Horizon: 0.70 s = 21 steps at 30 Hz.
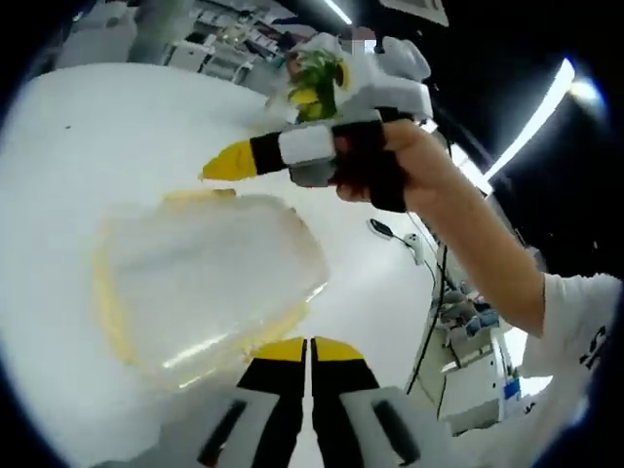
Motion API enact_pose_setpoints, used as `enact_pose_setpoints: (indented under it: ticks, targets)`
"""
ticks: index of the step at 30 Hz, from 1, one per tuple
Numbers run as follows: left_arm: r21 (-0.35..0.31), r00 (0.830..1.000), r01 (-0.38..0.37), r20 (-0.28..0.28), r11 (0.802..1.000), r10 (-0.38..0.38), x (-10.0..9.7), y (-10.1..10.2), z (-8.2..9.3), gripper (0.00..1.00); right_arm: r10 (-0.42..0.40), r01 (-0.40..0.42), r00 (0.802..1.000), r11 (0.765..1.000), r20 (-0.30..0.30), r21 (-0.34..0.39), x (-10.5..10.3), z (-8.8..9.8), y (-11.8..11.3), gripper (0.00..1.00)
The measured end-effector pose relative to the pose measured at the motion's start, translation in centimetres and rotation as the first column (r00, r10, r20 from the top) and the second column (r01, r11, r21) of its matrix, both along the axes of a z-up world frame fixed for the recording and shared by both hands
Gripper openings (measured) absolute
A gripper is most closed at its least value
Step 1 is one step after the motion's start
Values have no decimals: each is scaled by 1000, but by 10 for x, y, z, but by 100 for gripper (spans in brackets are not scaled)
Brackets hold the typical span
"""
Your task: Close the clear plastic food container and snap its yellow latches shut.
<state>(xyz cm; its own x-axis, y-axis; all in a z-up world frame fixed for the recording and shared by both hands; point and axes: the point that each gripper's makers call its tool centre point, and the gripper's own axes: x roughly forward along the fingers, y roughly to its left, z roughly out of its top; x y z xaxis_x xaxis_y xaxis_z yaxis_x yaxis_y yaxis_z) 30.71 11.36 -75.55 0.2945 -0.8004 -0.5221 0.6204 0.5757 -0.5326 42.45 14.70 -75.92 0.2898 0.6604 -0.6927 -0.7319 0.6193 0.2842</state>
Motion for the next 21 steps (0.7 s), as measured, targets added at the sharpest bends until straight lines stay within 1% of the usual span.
enact_pose_setpoints:
  ticks: [1, 2, 3, 4, 5, 6, 7, 8, 9, 10, 11, 12, 13, 14, 15, 16, 17, 18, 19, 20, 21]
  targets:
    - [13, 999, 17, 48, 1000, -17, 3, -1, 4, 0, 24, -24, 1000, 1000, 10, -15, -2, 1, 1, 0]
    - [34, 995, 24, 98, 999, -27, 8, 0, 8, 0, 105, -102, 994, 992, 34, -75, -7, 1, 1, 0]
    - [61, 988, 28, 152, 998, -37, 14, 0, 11, 5, 163, -156, 986, 980, 47, -126, -11, -1, 0, 0]
    - [92, 976, 34, 209, 995, -53, 19, 1, 13, 9, 247, -232, 968, 943, 33, -239, -18, -7, -8, 0]
    - [153, 958, 71, 264, 986, -110, 22, 2, 14, 12, 292, -269, 956, 915, 33, -301, -20, -9, -11, 2]
    - [197, 948, 100, 279, 975, -154, 21, 2, 13, 12, 359, -320, 933, 876, 42, -362, -17, -12, -15, 5]
    - [267, 932, 126, 298, 955, -206, 21, 4, 10, 12, 396, -350, 917, 860, 52, -372, -17, -10, -13, 7]
    - [312, 915, 149, 317, 938, -251, 21, 5, 9, 13, 406, -357, 912, 853, 55, -380, -8, -9, -12, 9]
    - [347, 897, 165, 337, 923, -286, 22, 5, 9, 15, 422, -372, 905, 843, 49, -388, -8, -8, -11, 14]
    - [396, 873, 188, 352, 899, -337, 21, 5, 7, 16, 455, -411, 890, 825, 22, -388, -17, -6, -11, 19]
    - [441, 857, 216, 342, 871, -386, 19, 5, 3, 17, 471, -432, 882, 814, 6, -390, -19, -5, -10, 23]
    - [453, 854, 228, 332, 862, -400, 17, 5, 2, 20, 482, -443, 876, 803, -2, -398, -18, -5, -10, 27]
    - [459, 839, 266, 324, 848, -438, 14, 1, 1, 23, 495, -452, 869, 795, 3, -405, -15, -4, -7, 29]
    - [454, 835, 278, 322, 847, -447, 14, -1, 1, 29, 503, -462, 864, 789, -6, -406, -10, -5, -3, 29]
    - [454, 829, 290, 321, 843, -458, 15, -2, 1, 33, 506, -471, 862, 782, -24, -408, -8, -7, -1, 29]
    - [469, 817, 303, 319, 829, -479, 17, -2, -1, 34, 513, -486, 857, 770, -53, -414, -9, -11, -3, 29]
    - [487, 809, 309, 317, 817, -495, 18, -1, -2, 33, 521, -502, 850, 754, -81, -422, -11, -14, -4, 31]
    - [515, 794, 313, 319, 798, -517, 20, 1, -4, 32, 537, -525, 837, 733, -106, -433, -18, -17, -5, 34]
    - [525, 791, 306, 324, 794, -519, 22, 1, -4, 32, 549, -543, 826, 714, -127, -442, -19, -19, -6, 35]
    - [542, 784, 305, 323, 783, -530, 23, 3, -5, 32, 545, -537, 830, 727, -118, -428, -21, -15, -2, 34]
    - [554, 777, 309, 322, 773, -541, 24, 3, -6, 32, 545, -541, 829, 726, -124, -424, -21, -15, 0, 34]
